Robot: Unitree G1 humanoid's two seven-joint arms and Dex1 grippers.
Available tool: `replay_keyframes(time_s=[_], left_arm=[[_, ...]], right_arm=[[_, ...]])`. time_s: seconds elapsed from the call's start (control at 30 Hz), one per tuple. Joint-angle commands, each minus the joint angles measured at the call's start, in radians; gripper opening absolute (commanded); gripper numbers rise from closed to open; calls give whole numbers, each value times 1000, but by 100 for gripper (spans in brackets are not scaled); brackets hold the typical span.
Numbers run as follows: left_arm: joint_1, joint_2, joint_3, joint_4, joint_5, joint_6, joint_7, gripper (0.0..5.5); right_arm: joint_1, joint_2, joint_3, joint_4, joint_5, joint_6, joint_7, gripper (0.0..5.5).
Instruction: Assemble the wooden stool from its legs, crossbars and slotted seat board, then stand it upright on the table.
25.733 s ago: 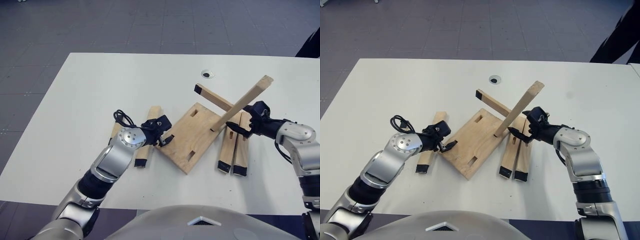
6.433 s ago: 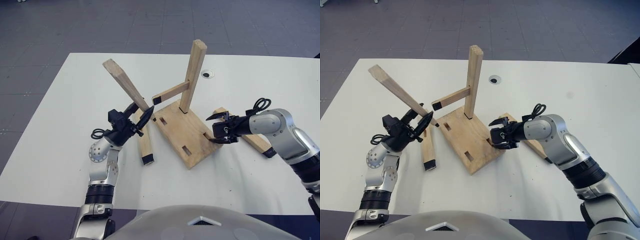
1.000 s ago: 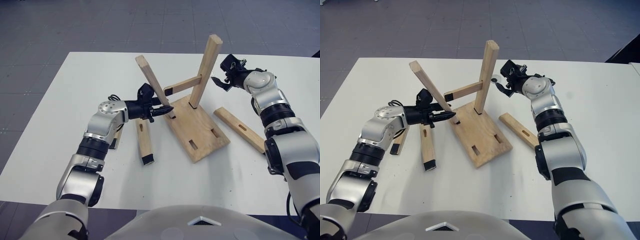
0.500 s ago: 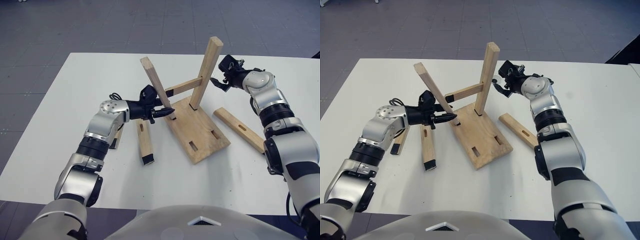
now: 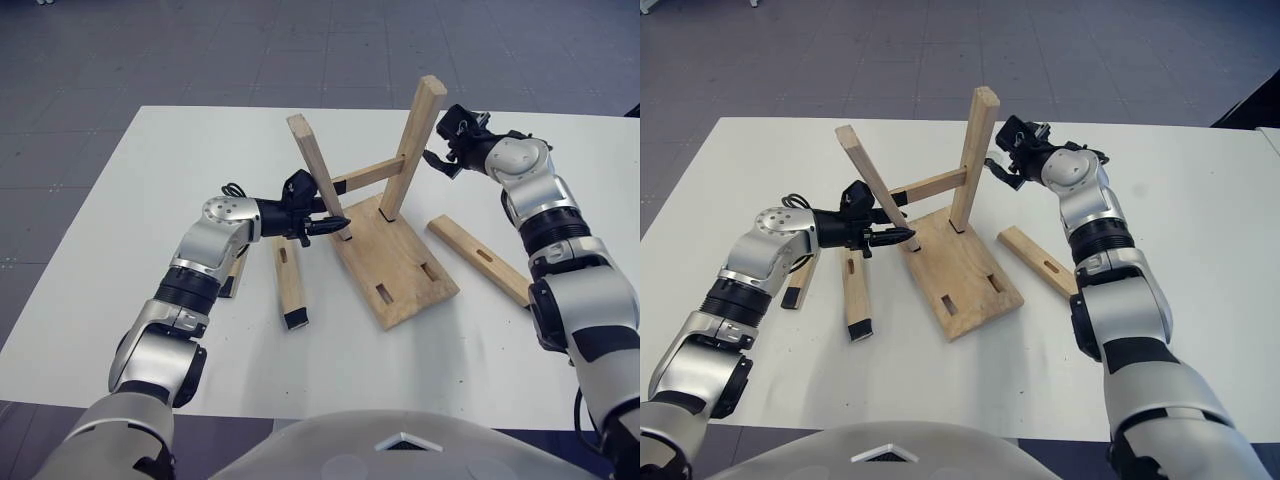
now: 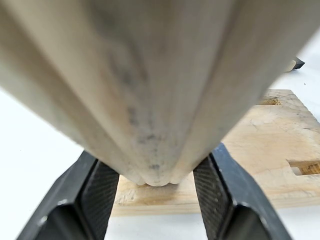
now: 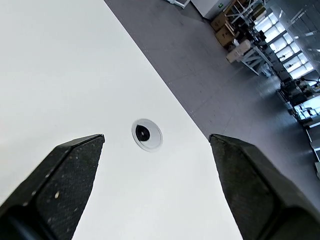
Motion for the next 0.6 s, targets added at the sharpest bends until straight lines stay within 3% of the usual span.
replay_keyframes(time_s=[0.03, 0.23, 0.3, 0.4, 0.6], left_arm=[[121, 27, -113, 109, 155, 79, 4, 206], [126, 27, -108, 105, 147, 79, 2, 206], [125, 26, -108, 106, 146, 79, 1, 206], [127, 27, -106, 104, 145, 79, 1, 206], [131, 23, -101, 103, 138, 71, 0, 206]], right_arm=[[-60, -45, -2, 79, -30, -4, -52, 387], [-65, 10, -34, 75, 23, -45, -50, 387], [75, 104, -6, -250, 169, 49, 138, 387], [320, 157, 149, -828, 380, 225, 345, 387], [282, 101, 56, -761, 323, 312, 276, 387]])
